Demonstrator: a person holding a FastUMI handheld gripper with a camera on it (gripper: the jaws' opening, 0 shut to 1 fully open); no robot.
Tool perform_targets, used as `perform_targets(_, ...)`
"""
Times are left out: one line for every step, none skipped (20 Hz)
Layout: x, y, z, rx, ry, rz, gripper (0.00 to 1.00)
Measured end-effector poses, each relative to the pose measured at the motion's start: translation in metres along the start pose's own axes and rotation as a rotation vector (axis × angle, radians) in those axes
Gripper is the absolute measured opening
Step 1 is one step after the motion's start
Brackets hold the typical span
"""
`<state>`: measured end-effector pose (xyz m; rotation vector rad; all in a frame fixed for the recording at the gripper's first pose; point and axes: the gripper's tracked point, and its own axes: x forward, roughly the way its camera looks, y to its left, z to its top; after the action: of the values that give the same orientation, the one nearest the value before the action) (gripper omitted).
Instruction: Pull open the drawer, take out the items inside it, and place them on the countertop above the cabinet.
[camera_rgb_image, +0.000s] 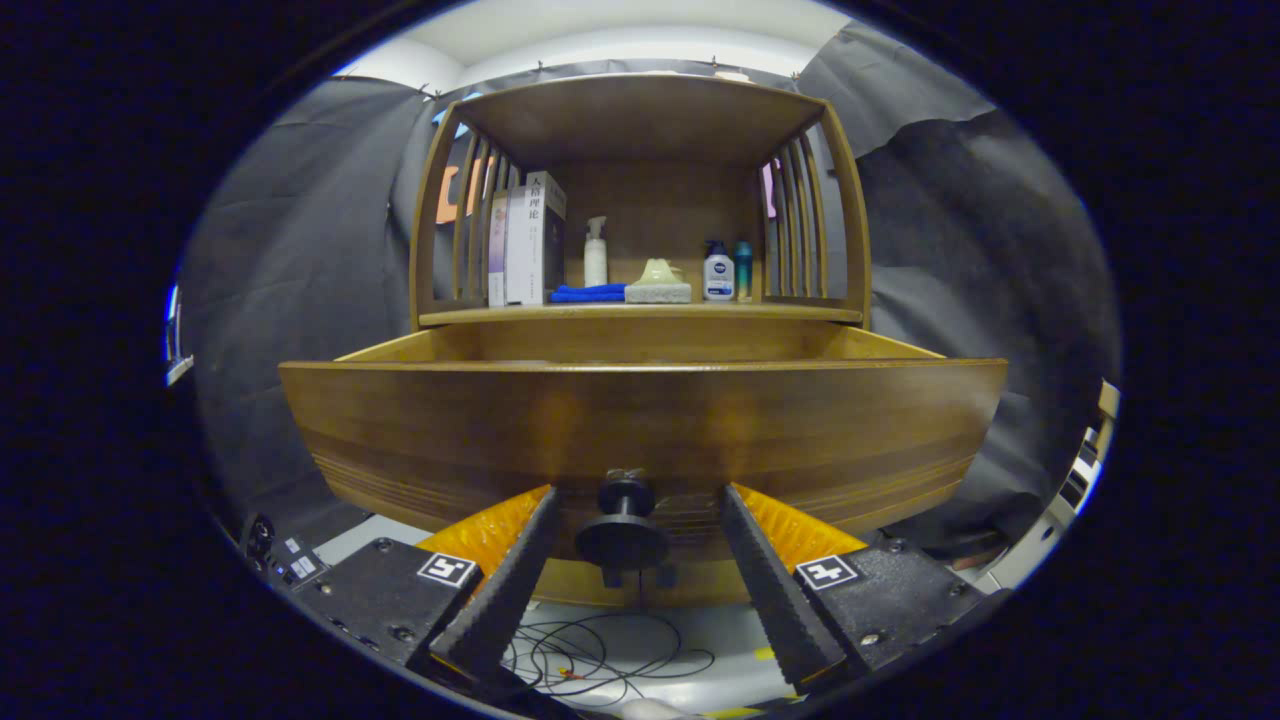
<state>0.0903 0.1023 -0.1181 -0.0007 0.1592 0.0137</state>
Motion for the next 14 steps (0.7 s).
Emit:
perform_targets(0.0, -0.001, 0.0, -0.005, 0.0, -0.005, 1.0)
perform_targets(0.0, -0.001, 0.0, -0.009, -0.004, -0.01, 1.0)
perform_targets(0.0, -0.001, 0.0, -0.011, -0.005, -0.015, 1.0)
perform_targets(0.001, -0.001, 0.001, -0.011, -0.008, -0.021, 1.0)
perform_targets(0.002, -0.001, 0.001, -0.008, -0.008, -0.022, 1.0)
perform_targets(0.003, 0.0, 0.002, -0.009, -0.012, -0.02, 1.0)
perform_targets(0.004, -0.001, 0.003, -0.007, -0.011, -0.016, 1.0)
perform_targets(0.007, 0.0, 0.004, -0.005, -0.011, -0.01, 1.0)
perform_targets(0.009, 0.0, 0.005, -0.007, -0.008, -0.01, 1.0)
perform_targets(0.01, 0.0, 0.008, -0.012, -0.01, -0.01, 1.0)
perform_targets(0.014, -0.001, 0.01, -0.019, -0.014, -0.011, 1.0)
perform_targets(0.015, 0.0, 0.011, -0.023, -0.015, -0.011, 1.0)
perform_targets(0.017, 0.001, 0.012, -0.022, -0.012, -0.01, 1.0)
perform_targets(0.021, 0.001, 0.012, -0.021, -0.009, -0.011, 1.0)
